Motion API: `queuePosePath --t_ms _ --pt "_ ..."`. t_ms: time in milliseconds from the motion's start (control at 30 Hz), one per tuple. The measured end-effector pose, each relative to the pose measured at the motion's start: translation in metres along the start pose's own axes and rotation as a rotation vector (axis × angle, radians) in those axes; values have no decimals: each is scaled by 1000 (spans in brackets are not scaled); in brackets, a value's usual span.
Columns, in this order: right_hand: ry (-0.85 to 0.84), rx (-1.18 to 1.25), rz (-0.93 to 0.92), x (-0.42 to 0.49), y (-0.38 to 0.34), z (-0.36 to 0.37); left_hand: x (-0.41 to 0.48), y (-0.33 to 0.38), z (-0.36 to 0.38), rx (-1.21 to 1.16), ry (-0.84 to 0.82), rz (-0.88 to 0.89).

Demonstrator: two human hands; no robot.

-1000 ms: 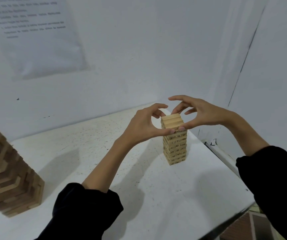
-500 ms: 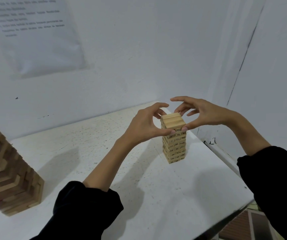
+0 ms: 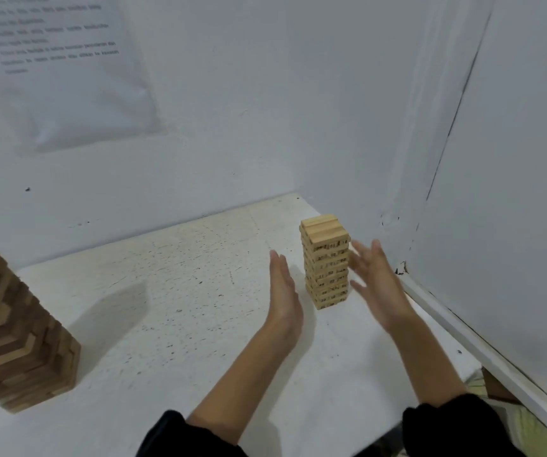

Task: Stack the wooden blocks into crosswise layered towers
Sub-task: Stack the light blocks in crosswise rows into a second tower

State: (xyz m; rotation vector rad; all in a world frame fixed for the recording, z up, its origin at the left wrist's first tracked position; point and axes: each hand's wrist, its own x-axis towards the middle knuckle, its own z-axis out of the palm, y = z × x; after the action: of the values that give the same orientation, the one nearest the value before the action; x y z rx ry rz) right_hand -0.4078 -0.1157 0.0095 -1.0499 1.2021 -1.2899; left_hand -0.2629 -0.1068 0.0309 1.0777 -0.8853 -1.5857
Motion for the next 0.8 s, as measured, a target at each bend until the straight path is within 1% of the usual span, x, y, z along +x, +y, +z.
queuePosePath --t_ms 67,300,400,533,800 --pt "-24 49 56 -5 19 9 -3 -12 5 -47 -18 -55" --pt "-54 36 25 -13 19 18 -9 -22 18 -35 -103 -58" --pt "-25 46 29 -14 21 23 -6 -29 18 -21 -93 -19" --pt "15 34 13 -13 23 29 4 -36 14 -42 -110 -11" --pt "-62 80 24 9 27 52 15 -26 -3 -30 -42 69"
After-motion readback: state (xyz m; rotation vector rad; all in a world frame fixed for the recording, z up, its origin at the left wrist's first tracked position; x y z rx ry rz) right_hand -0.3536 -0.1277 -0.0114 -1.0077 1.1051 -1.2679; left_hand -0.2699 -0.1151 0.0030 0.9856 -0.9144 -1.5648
